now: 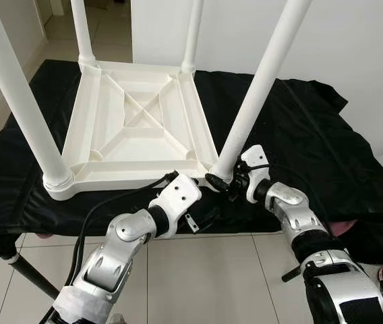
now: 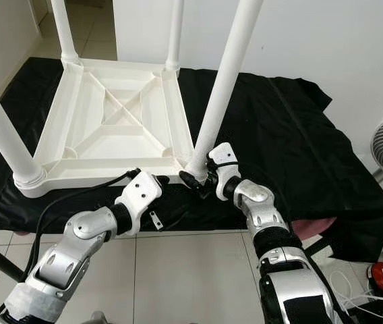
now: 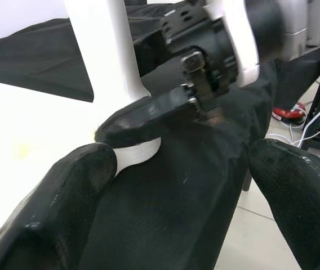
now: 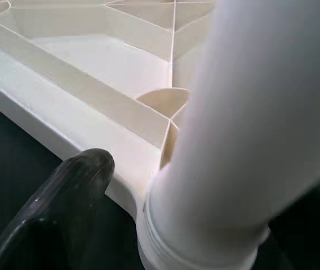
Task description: Building children table
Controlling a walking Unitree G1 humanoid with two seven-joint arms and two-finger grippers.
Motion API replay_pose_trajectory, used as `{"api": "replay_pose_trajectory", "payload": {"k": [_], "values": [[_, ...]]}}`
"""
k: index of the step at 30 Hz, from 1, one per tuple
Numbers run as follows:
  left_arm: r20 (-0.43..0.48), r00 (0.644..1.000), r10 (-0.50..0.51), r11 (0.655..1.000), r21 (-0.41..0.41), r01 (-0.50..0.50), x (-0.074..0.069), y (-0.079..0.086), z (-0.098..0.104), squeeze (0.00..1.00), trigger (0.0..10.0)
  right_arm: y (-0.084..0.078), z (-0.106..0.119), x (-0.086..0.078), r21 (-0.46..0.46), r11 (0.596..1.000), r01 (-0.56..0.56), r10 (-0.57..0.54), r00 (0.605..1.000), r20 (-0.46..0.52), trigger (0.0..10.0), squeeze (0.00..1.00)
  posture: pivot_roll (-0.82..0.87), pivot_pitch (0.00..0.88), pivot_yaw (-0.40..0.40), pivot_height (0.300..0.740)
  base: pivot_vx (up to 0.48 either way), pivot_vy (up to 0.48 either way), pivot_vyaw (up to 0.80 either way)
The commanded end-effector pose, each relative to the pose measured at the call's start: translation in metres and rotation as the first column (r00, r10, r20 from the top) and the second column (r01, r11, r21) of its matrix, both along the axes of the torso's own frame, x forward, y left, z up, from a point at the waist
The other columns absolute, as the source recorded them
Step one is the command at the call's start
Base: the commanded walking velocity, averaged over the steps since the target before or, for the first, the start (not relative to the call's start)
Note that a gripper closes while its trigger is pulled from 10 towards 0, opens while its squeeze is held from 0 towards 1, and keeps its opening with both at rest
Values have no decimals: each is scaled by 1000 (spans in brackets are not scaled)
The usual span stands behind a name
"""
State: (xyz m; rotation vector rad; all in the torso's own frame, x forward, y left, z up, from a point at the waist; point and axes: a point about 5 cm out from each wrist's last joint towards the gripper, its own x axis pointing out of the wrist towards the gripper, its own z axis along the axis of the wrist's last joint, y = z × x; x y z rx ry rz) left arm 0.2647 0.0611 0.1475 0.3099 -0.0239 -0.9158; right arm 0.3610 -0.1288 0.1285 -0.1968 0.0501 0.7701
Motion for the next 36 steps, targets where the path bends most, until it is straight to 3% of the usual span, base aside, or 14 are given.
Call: {"api": "replay_pose_trajectory", "payload": {"k": [1, 2, 15, 16, 17, 28, 34, 36], "values": [[20, 1000, 6, 1000, -10, -6, 0, -2, 4, 0, 10000, 3, -2, 0, -8, 1000, -23, 22, 1000, -9, 9020, 0, 63, 4, -89, 740, 0, 0, 0], [20, 1000, 6, 1000, -10, -6, 0, -2, 4, 0, 10000, 5, -2, 1, -6, 1000, -27, 27, 1000, -11, 39, 0, 63, 4, -89, 740, 0, 0, 0], [20, 1000, 16, 1000, -14, -15, -1, -2, 4, 0, 10000, -1, -17, -4, -15, 999, -44, 43, 997, -68, 0, 0, 64, 13, -95, 740, 0, 0, 0], [18, 1000, 15, 1000, -15, -15, -2, -2, 4, 0, 10000, -3, -19, -5, -18, 999, -36, 35, 997, -66, 1216, 0, 61, 15, -96, 740, 0, 0, 0], [17, 1000, 14, 1000, -16, -14, -2, -3, 4, 0, 10000, -4, -21, -6, -6, 1000, -21, 21, 998, -66, 10000, 0, 55, 18, -97, 740, 0, 0, 0], [13, 1000, 9, 1000, -20, -8, -2, -5, 3, 0, 10000, -6, -23, -6, 41, 990, 133, -132, 991, -20, 10000, 0, 31, 29, -98, 740, 0, 0, 0], [11, 1000, 9, 1000, -20, -9, -2, -4, 3, 0, 10000, 5, -23, -11, 88, 977, 192, -194, 981, 15, 10000, 0, 29, 33, -97, 740, 0, 0, 0], [10, 1000, 8, 1000, -20, -8, -2, -4, 3, 0, 10000, 15, -23, -14, 130, 964, 231, -234, 972, 9, 10000, 0, 30, 36, -94, 740, 0, 0, 0]]}}
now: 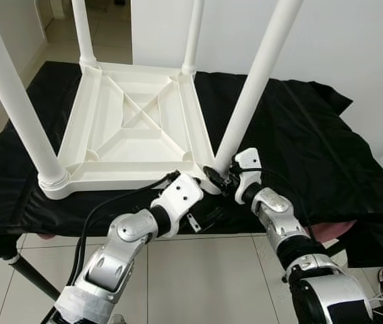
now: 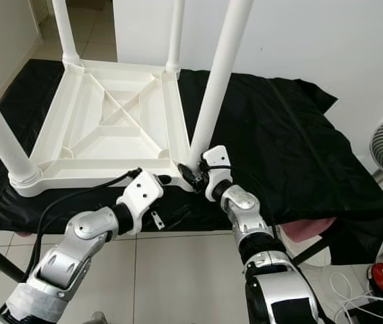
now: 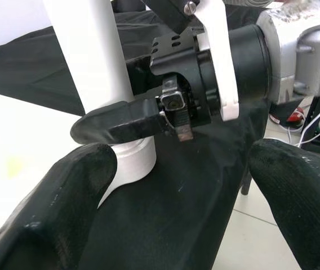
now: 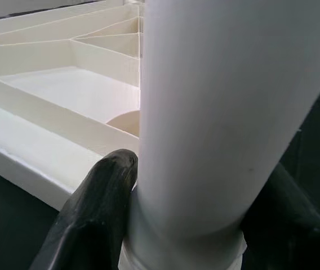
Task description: Building children table
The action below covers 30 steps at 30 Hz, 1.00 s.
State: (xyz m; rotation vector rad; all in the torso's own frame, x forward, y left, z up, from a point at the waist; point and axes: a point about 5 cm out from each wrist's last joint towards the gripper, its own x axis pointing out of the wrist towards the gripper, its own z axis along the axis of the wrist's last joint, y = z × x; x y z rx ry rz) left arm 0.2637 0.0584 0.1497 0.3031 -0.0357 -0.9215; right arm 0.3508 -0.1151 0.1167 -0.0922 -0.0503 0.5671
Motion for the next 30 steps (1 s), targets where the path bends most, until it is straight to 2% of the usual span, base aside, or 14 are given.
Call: {"api": "replay_pose_trajectory", "payload": {"k": [1, 2, 4, 6, 9, 10, 12, 13, 15, 18, 19, 22, 28, 30], "values": [[3, 1000, 15, 1000, -10, -15, -2, -2, 1, 0, 10000, 8, -11, -5, 31, 996, 79, -77, 995, -56, 10000, 0, 32, 38, -93, 740, 0, 0, 0], [3, 1000, 15, 1000, -10, -15, -2, -2, 1, 0, 10000, 8, -11, -5, 31, 996, 79, -77, 995, -56, 10000, 0, 32, 38, -93, 740, 0, 0, 0], [1, 1000, 14, 1000, -10, -14, -2, -2, 1, 0, 10000, 20, -9, -8, 90, 981, 171, -165, 984, -71, 10000, 0, 37, 41, -90, 740, 0, 0, 0], [-1, 1000, 14, 1000, -10, -14, -3, -2, 0, 0, 10000, 26, -7, -10, 92, 971, 222, -217, 974, -63, 10000, 0, 43, 40, -88, 740, 0, 0, 0], [-2, 1000, 14, 1000, -9, -14, -3, -1, 0, 0, 10000, 35, -4, -12, 121, 961, 250, -243, 968, -66, 10000, 0, 47, 43, -89, 740, 0, 0, 0], [-2, 1000, 15, 1000, -9, -15, -3, -1, 0, 0, 10000, 42, -3, -13, 145, 956, 256, -246, 966, -83, 10000, 0, 50, 44, -94, 740, 0, 0, 0], [-2, 1000, 15, 1000, -9, -15, -3, -1, 0, 0, 10000, 42, -3, -13, 145, 956, 256, -246, 966, -83, 10000, 0, 50, 44, -94, 740, 0, 0, 0], [-3, 1000, 16, 1000, -9, -16, -3, -1, 0, 0, 10000, 52, -2, -15, 165, 953, 254, -242, 966, -90, 10000, 0, 50, 40, -100, 740, 0, 0, 0], [-3, 1000, 16, 1000, -9, -16, -3, -1, 0, 0, 10000, 52, -2, -15, 165, 953, 254, -242, 966, -90, 10000, 0, 50, 40, -100, 740, 0, 0, 0], [-4, 1000, 18, 1000, -12, -18, -3, -3, -1, 0, 10000, 62, 1, -17, 188, 955, 231, -216, 972, -94, 10000, 0, 50, 30, -112, 740, 0, 0, 0], [-3, 1000, 19, 1000, -14, -19, -3, -4, -1, 0, 10000, 59, 2, -17, 189, 954, 232, -217, 972, -93, 10000, 1000, 48, 23, -114, 740, 0, 0, 0], [-1, 1000, 20, 1000, -15, -20, -2, -4, -1, 0, 10000, 54, 2, -17, 183, 954, 236, -223, 971, -90, 10000, 1000, 50, 14, -121, 740, 0, 0, 0], [6, 1000, 30, 999, -13, -29, 0, -3, -1, 0, 10000, 31, 3, -16, 136, 967, 216, -208, 976, -67, 10000, 1000, 51, 4, -126, 740, 0, 0, 0], [6, 1000, 30, 999, -13, -29, 0, -3, -1, 0, 10000, 31, 3, -16, 136, 967, 216, -208, 976, -67, 10000, 1000, 51, 4, -126, 740, 0, 0, 0]]}}
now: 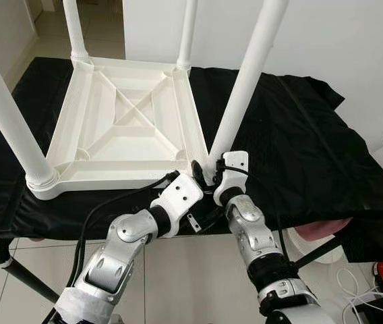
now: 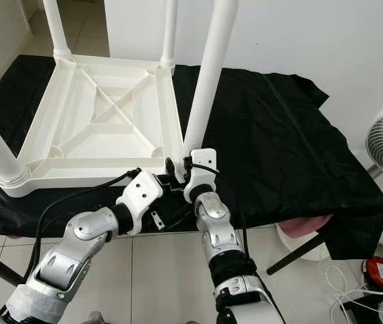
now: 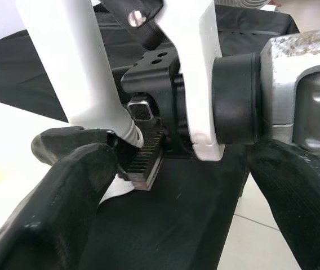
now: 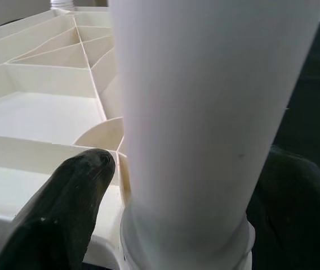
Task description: Building children table
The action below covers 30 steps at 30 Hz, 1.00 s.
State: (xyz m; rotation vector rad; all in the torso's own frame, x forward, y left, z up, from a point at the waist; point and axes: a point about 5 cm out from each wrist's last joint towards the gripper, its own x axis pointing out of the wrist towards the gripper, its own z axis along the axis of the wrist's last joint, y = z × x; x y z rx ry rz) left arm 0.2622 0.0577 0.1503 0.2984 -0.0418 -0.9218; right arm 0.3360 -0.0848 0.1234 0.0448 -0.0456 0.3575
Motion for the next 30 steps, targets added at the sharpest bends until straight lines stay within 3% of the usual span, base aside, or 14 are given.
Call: {"api": "replay_pose_trajectory", "payload": {"k": [1, 11, 13, 20, 30], "values": [[1, 999, 33, 999, 3, -33, 0, 1, -4, 0, 10000, -8, -5, -3, -48, 997, -65, 64, 998, -17, 10000, 0, 52, 7, -122, 740, 0, 0, 0], [-6, 999, 34, 999, 11, -34, -2, 4, -5, 0, 10000, -27, -6, -4, -153, 963, -223, 225, 974, 0, 10000, 0, 49, 9, -117, 740, 0, 0, 0], [-6, 1000, 30, 999, 17, -30, -3, 6, -5, 0, 10000, -42, -3, 2, -196, 941, -274, 277, 961, -17, 10000, 0, 52, 10, -114, 740, 0, 0, 0], [-1, 1000, 23, 999, 29, -23, -4, 8, -4, 0, 10000, -58, 4, 15, -253, 903, -348, 346, 937, -54, 10000, 0, 60, 16, -110, 740, 0, 0, 0], [3, 999, 33, 999, 30, -34, -2, 10, -2, 0, 10000, -48, 7, 25, -271, 864, -423, 416, 905, -88, 10000, 0, 72, 21, -106, 740, 0, 0, 0]]}}
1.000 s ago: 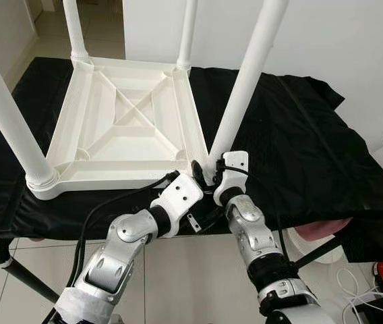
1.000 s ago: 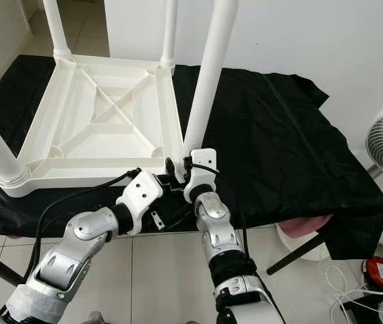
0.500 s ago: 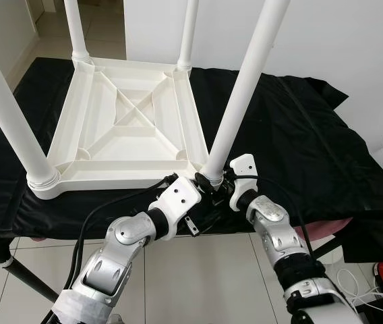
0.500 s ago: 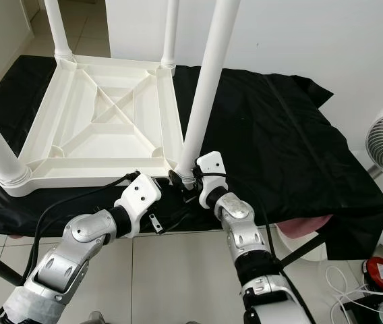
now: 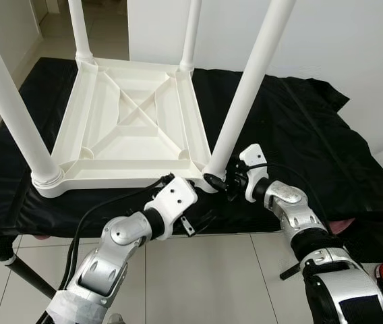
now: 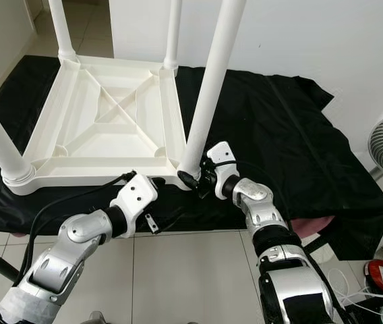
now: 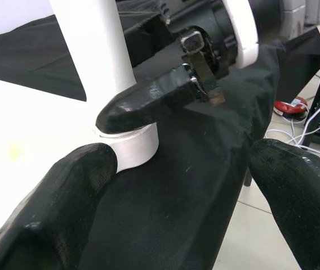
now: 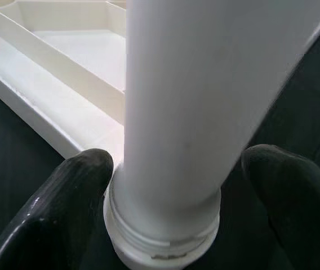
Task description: Building children table
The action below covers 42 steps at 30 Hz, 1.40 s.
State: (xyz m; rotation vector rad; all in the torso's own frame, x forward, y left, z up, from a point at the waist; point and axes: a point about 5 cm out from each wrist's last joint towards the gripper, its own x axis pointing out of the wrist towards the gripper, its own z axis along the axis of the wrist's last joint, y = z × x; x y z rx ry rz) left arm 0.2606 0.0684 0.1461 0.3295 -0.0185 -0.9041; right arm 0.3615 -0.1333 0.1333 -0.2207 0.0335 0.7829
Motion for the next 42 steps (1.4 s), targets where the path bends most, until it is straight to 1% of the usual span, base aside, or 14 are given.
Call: {"api": "replay_pose_trajectory", "payload": {"k": [1, 3, 4, 6, 7, 8, 9, 19, 23, 26, 30, 32, 37, 42], "values": [[7, 1000, 14, 1000, -7, -14, -1, -1, 2, 0, 10000, 4, -4, 0, -19, 999, -31, 31, 999, -18, 10000, 0, 71, 20, -106, 740, 0, 0, 0], [7, 1000, 13, 1000, -8, -13, -1, -2, 3, 0, 10000, 9, -6, 0, -19, 999, -49, 48, 998, -35, 10000, 0, 71, 20, -105, 740, 0, 0, 0], [7, 1000, 11, 1000, -9, -11, -1, -3, 3, 0, 10000, 14, -9, 0, -22, 998, -60, 59, 997, -48, 9373, 0, 71, 17, -103, 740, 0, 0, 0], [7, 1000, 10, 1000, -9, -10, -1, -3, 2, 0, 10000, 17, -11, 0, -22, 998, -66, 65, 996, -55, 9373, 0, 71, 17, -103, 740, 0, 0, 0], [7, 1000, 8, 1000, -9, -8, -1, -3, 3, 0, 10000, 21, -13, 0, -20, 997, -70, 68, 995, -67, 1373, 0, 72, 12, -99, 740, 0, 0, 0], [7, 1000, 8, 1000, -9, -8, -1, -3, 3, 0, 10000, 21, -13, 0, -20, 997, -70, 68, 995, -67, 1373, 0, 72, 12, -99, 740, 0, 0, 0], [8, 1000, 6, 1000, -9, -6, -1, -4, 3, 0, 10000, 24, -15, -1, -23, 997, -72, 70, 995, -75, 0, 0, 76, 10, -99, 740, 0, 0, 0], [16, 1000, 11, 1000, -9, -11, 1, -3, 5, 0, 10000, 24, -20, 0, -30, 999, -30, 27, 996, -82, 0, 0, 80, 6, -106, 740, 0, 0, 0], [16, 1000, 12, 1000, -11, -12, 1, -4, 5, 0, 10000, 20, -21, 2, -51, 998, 25, -28, 998, -57, 0, 0, 75, 8, -107, 740, 0, 0, 0], [16, 1000, 11, 1000, -14, -11, 1, -5, 5, 0, 10000, 17, -22, 3, -20, 993, 120, -120, 991, -49, 0, 0, 72, 9, -108, 740, 0, 0, 0], [15, 1000, 8, 1000, -15, -8, 2, -6, 5, 0, 10000, 23, -25, 1, 45, 975, 219, -217, 975, -51, 0, 0, 61, 15, -102, 740, 0, 0, 0], [13, 1000, 2, 1000, -17, -2, 1, -7, 5, 0, 10000, 26, -26, 0, 101, 949, 298, -292, 954, -68, 0, 0, 53, 24, -95, 740, 0, 0, 0], [10, 1000, -3, 1000, -15, 3, 0, -7, 4, 0, 10000, 29, -26, -2, 139, 919, 369, -363, 929, -68, 0, 0, 51, 26, -92, 740, 0, 0, 0], [7, 1000, -12, 1000, -11, 12, 0, -7, 3, 0, 10000, 47, -28, -9, 162, 880, 447, -443, 894, -62, 0, 0, 46, 30, -88, 740, 0, 0, 0]]}}
